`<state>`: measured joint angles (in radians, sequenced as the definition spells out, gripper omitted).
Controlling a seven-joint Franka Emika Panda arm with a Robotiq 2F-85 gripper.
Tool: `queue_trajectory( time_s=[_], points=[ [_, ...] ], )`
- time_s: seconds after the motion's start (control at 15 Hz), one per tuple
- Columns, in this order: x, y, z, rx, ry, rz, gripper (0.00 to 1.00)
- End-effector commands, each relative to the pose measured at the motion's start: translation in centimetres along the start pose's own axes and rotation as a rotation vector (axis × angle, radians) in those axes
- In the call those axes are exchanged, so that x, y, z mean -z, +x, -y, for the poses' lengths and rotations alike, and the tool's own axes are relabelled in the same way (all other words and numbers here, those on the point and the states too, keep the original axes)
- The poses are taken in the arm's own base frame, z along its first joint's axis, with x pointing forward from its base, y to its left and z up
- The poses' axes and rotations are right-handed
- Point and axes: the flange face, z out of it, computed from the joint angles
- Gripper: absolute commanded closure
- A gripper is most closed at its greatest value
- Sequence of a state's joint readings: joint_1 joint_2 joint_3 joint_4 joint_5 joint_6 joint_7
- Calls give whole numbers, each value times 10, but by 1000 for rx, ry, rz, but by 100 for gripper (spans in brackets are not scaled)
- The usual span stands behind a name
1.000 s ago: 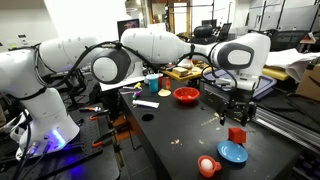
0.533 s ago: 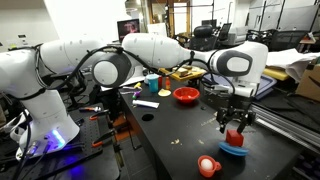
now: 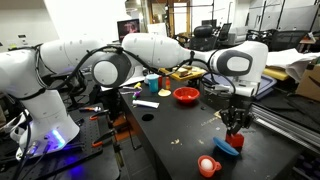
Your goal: Place the red cube on the blue plate
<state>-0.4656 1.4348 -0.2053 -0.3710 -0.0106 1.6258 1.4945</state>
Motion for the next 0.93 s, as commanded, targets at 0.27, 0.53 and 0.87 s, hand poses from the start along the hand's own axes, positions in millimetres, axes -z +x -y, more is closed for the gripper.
queue_trajectory(
  time_s=[0.27, 0.53, 0.87],
  points=[
    [6, 1, 6, -32, 59, -21, 99],
    [13, -3, 11, -27, 105, -42, 99],
    [23, -11, 18, -10, 178, -102, 99]
  ],
)
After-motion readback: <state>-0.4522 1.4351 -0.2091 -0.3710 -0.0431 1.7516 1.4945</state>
